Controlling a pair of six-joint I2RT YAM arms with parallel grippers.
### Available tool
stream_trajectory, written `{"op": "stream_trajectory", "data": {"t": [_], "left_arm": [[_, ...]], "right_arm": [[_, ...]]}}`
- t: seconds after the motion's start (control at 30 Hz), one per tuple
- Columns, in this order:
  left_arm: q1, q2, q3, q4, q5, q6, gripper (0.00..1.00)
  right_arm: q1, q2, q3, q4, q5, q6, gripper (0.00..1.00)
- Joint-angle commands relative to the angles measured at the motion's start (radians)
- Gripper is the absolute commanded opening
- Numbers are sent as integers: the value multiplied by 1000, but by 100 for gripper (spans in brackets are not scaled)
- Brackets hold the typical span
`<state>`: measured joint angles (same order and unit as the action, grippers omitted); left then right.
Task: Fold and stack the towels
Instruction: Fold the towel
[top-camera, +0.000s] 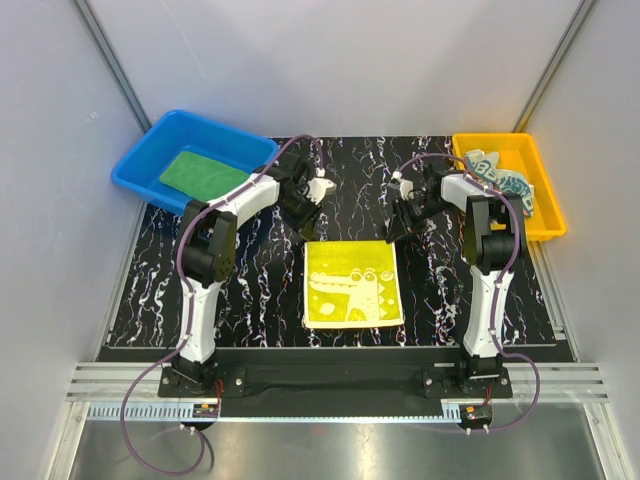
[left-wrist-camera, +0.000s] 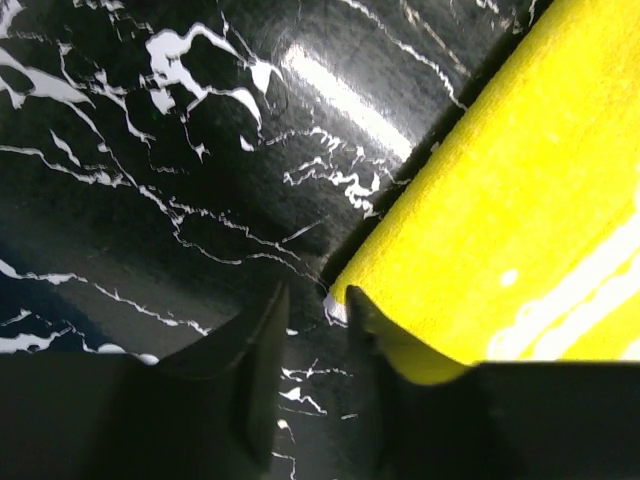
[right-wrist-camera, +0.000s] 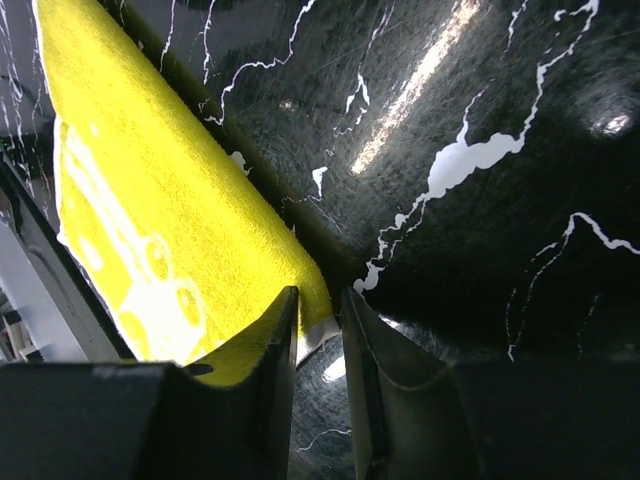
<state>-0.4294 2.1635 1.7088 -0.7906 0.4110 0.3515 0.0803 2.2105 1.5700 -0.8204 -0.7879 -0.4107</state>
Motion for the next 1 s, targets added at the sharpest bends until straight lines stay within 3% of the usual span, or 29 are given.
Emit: {"op": "stream_trajectory", "data": {"t": [0.0,0.13,0.57,0.87,0.97], "left_arm": [[8,-25,26,-35,15,32,39],[6,-36,-3,-35,28,34,46],[6,31,9,-84,74,33,51],[6,61,32,-94,31,37,44],[6,67,38,-91,29,40,32]], "right_arm": [[-5,25,50,-28,50,-56,32],[-5,34,65,-45,59,-56,35],[-4,77,96,-105,30,-83,36],[-4,66,71,-82,33,-66,38],[-4,55,56,-74,33,-65,36]]}}
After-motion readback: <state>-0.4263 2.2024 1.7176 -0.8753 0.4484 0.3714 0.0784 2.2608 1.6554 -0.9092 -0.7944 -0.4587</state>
